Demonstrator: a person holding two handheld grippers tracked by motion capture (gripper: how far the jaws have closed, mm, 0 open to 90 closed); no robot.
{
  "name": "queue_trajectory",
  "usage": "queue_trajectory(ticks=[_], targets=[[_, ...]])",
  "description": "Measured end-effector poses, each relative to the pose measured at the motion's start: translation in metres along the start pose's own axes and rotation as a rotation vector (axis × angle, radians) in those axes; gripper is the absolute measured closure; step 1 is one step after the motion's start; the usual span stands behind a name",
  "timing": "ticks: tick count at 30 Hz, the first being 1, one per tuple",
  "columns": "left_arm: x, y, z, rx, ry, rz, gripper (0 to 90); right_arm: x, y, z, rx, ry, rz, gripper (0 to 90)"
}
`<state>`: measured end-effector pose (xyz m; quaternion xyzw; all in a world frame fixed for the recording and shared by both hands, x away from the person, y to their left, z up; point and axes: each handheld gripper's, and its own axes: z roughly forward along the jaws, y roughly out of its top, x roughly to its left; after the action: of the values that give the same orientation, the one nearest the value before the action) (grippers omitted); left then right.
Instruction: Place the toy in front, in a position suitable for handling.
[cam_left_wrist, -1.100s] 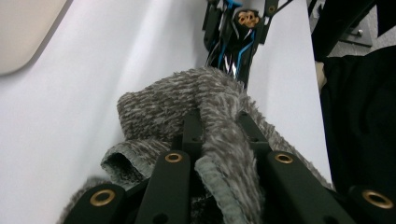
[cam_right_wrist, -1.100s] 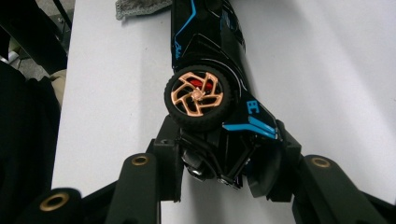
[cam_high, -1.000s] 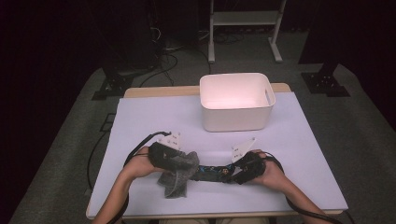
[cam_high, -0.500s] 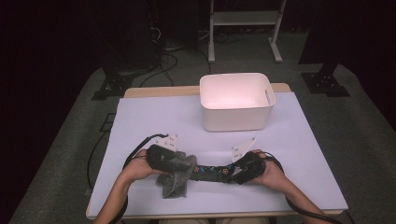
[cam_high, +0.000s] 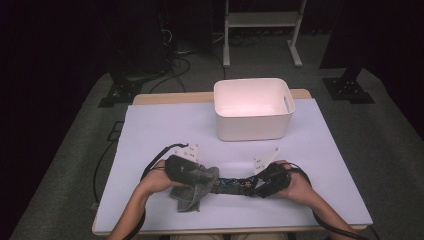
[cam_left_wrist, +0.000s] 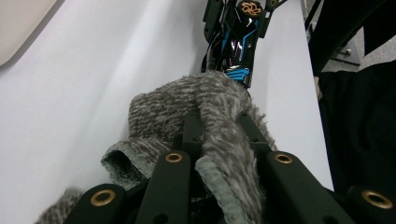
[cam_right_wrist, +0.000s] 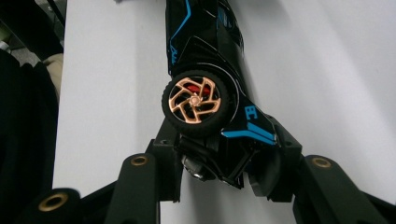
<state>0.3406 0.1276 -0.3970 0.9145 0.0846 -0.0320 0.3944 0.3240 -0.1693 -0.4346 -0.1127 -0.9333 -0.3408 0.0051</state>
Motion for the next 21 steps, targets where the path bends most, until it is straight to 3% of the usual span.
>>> queue_trajectory(ticks=[4,8,15,21], targets=[[0.001,0.008,0.009,-0.002,-0.022,0.015,77.3,-0.002,-0.008,-0.007,0.006,-0.002,0.022,53.7],[0.001,0.011,0.013,-0.002,-0.026,0.020,77.2,-0.003,-0.007,-0.011,-0.014,0.010,0.040,44.1],[-0.001,0.009,0.013,-0.013,-0.026,0.024,77.2,0.004,0.023,0.002,0.052,0.015,-0.033,39.6],[-0.001,0.007,0.013,-0.029,-0.025,0.016,77.2,0.006,0.050,0.016,0.121,0.011,-0.092,45.4]])
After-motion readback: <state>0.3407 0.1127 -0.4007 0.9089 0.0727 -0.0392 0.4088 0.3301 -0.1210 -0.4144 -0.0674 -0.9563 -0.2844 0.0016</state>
